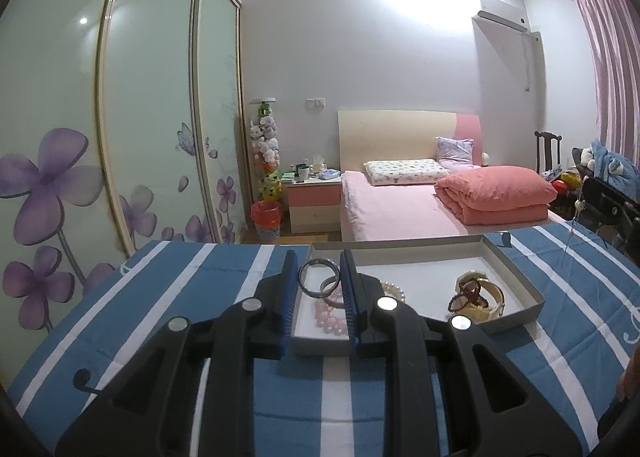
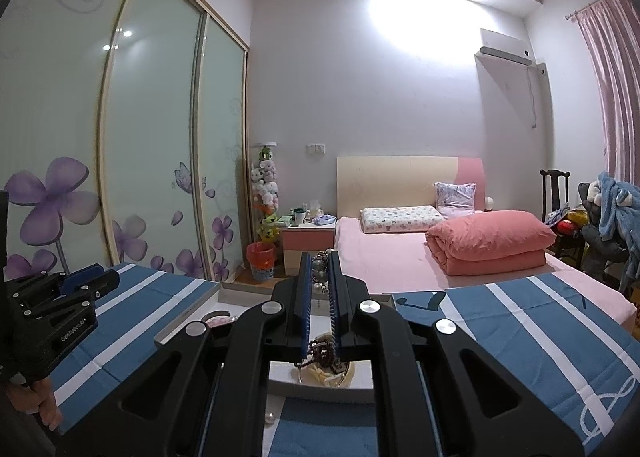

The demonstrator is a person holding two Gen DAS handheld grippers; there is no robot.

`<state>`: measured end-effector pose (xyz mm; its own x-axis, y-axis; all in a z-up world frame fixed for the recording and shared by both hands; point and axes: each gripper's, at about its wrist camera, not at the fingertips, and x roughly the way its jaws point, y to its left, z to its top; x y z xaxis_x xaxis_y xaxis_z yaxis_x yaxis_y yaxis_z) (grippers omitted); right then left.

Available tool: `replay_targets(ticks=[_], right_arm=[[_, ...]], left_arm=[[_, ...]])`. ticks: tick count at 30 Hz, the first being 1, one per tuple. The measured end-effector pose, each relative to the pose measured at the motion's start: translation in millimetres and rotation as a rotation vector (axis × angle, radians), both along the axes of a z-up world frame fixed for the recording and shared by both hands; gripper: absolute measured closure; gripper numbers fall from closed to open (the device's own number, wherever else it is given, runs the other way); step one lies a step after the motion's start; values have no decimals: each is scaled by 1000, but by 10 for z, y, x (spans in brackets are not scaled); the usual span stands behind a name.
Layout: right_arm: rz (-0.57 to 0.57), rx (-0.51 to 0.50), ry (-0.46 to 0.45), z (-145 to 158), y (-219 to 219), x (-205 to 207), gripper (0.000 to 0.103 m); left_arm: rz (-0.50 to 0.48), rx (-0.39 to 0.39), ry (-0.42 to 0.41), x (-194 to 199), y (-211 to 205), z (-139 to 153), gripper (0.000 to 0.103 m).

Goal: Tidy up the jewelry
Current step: 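Carry the silver ring and earring in both tools over the tray, then open both tools to drop the ring and earring into the tray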

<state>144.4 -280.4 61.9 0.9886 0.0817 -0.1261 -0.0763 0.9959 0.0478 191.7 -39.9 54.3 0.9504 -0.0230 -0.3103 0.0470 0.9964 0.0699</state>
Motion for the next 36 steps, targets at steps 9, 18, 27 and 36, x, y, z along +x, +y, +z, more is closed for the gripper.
replay_targets(ticks=[9, 18, 27, 36], right_arm=[[12, 3, 84, -194, -10, 508, 94], [35, 36, 196, -454, -64, 900, 94], [71, 99, 261, -543, -155, 979, 61], [68, 110, 274, -453, -186, 964, 60]], left_arm=[[-31, -22, 38, 588, -126, -112, 81], [-43, -14, 103, 1133, -281, -357, 81], [-67, -22, 194, 1475, -341, -610, 81], [-90, -24, 235, 1616, -399, -716, 77]])
